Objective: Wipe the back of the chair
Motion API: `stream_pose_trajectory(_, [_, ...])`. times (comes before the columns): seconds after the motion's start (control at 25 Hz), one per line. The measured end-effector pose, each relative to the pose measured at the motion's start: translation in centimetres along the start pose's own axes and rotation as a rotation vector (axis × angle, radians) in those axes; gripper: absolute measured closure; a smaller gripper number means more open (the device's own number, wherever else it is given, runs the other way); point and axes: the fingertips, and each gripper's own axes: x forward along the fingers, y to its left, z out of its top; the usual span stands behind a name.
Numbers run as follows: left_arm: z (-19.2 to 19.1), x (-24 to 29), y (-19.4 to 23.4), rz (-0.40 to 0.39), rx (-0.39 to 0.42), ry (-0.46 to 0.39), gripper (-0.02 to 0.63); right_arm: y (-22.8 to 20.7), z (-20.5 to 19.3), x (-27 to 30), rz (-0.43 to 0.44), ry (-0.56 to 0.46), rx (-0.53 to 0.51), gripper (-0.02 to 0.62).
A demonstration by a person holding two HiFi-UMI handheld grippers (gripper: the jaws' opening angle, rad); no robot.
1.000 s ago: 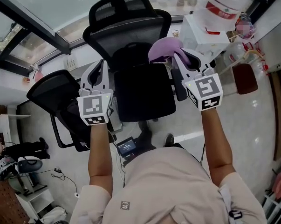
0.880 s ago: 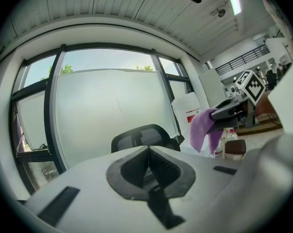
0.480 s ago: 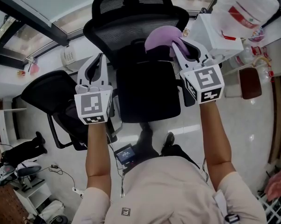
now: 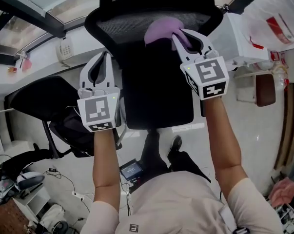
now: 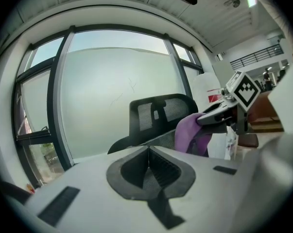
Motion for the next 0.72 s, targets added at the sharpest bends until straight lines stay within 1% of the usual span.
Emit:
stream_pose_trajectory(0.12, [-2.2, 1.1, 1.3, 0.009, -0.018, 0.013, 0.597, 1.4, -0.4, 3.7, 0.014, 0.005, -0.023, 0.546])
stream_pose_trajectory(0.28, [-4.4, 2.0, 2.8, 0.016, -0.006, 0.025, 0.597, 4.1, -1.1, 8.6, 0.048, 0.011, -0.057, 0.546])
stream_pose_trajectory(0.4, [-5.7, 2.7, 4.0, 0.012, -0.012, 0.048, 0.597, 6.4, -1.3, 12.3, 0.084, 0.013, -0.078, 0.546])
stream_pose_trajectory(0.44, [-6.1, 3.0, 4.5, 0.016, -0.014, 0.044, 0.597, 7.2, -1.2, 13.4, 0.095, 0.012, -0.089, 0.546])
stream_pose_trajectory(0.56, [-7.2, 3.3, 5.7, 0.031, -0.029, 0.031, 0.597, 9.6, -1.1, 16.0, 0.127, 0.006, -0.114, 0.546])
stream_pose_trajectory(0.72, [-9.0, 3.2, 7.0, 0.036, -0.051, 0.049, 0.597, 12.7, -0.6, 18.8, 0.161, -0.002, -0.124, 0.546])
